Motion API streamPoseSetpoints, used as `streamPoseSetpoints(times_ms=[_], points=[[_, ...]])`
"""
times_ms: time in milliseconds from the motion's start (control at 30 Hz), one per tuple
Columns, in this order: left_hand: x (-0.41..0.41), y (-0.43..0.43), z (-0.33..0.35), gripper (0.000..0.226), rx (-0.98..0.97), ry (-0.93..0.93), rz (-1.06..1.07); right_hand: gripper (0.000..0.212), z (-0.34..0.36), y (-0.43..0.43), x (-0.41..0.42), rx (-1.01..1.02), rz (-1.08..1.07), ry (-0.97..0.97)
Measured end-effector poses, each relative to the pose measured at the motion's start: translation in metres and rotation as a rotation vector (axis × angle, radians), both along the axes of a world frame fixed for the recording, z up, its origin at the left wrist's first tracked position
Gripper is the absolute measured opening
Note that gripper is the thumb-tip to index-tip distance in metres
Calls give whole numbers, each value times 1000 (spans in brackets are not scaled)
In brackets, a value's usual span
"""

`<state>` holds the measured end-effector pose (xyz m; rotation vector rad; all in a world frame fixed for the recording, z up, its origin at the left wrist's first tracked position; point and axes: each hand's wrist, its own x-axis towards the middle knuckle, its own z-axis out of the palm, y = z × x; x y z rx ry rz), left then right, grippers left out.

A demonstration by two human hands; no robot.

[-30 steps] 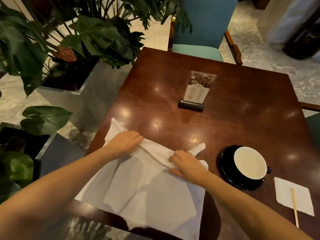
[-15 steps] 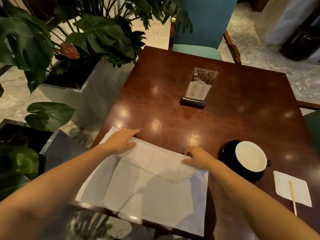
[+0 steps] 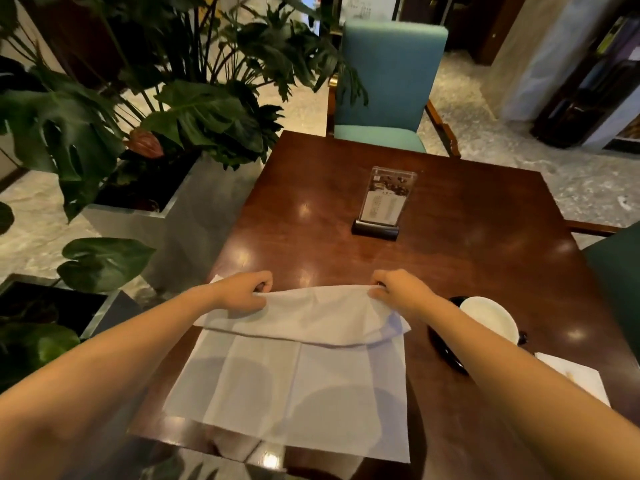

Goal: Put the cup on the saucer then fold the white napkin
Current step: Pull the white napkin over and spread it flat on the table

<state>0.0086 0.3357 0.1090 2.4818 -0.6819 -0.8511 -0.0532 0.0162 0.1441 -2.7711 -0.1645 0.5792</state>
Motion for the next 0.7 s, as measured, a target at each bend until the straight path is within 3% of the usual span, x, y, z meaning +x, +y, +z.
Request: streamPoseSetpoints(times_ms=[133,267,400,567,700], points=[[24,5,41,24,103,-83,-85,29,43,-12,25,5,61,115],[54,12,87,6,259,-190,-107,28,92,-24,51,-38,63,138],[80,8,144,9,234,-471,19,8,148,-24,75,-96,6,-99],[102,8,226,6,-31,-683,296,16,223,-27,93,-10,-104,-494],[102,14,262,12,-42,-797,318,21,254,-31,93,28,-150,-624]])
